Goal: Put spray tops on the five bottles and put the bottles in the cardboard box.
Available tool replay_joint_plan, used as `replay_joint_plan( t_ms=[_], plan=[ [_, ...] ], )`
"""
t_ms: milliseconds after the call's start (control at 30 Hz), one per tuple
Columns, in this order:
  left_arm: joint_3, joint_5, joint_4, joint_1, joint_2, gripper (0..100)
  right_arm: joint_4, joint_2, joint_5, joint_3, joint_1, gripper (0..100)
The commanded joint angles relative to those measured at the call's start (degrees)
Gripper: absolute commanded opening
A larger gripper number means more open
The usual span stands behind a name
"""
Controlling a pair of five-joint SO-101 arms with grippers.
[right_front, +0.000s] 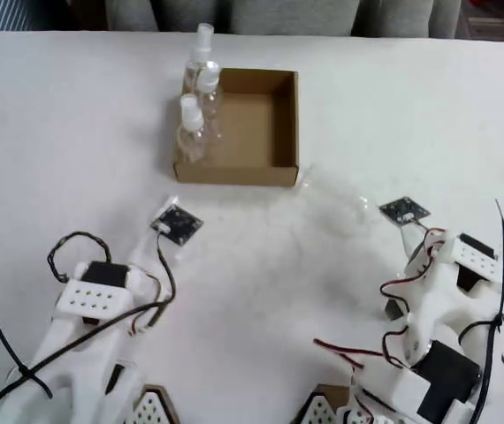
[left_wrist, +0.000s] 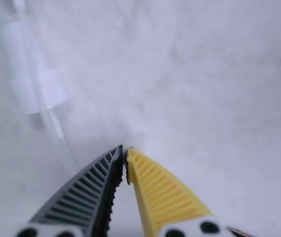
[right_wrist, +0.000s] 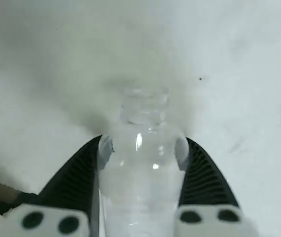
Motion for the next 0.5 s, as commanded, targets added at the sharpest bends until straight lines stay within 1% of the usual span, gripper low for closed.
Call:
replay_joint_plan(
  t_ms=[0,133,233,333,467],
  plan=[
    [0.09,-0.09,-1.14,0.48,-0.92,2,7.52,-0.04,-1.58,-9.85,2.15,1.9],
    [0.09,-0.09,-1.14,0.48,-0.92,2,15.52,-0.04,-10.37,-21.80,6.02,1.9],
    [0.09,-0.09,-1.14,0.48,-0.92,2,18.77,-0.13,-15.56,-26.20,8.22,1.9],
    [0.09,-0.09,-1.14,0.48,-0.92,2,20.79,-0.13,-16.79,-25.58,8.84,1.9],
    [0.09,-0.09,-1.14,0.48,-0.92,2,19.12,-0.13,-16.88,-20.13,8.84,1.9]
  ],
)
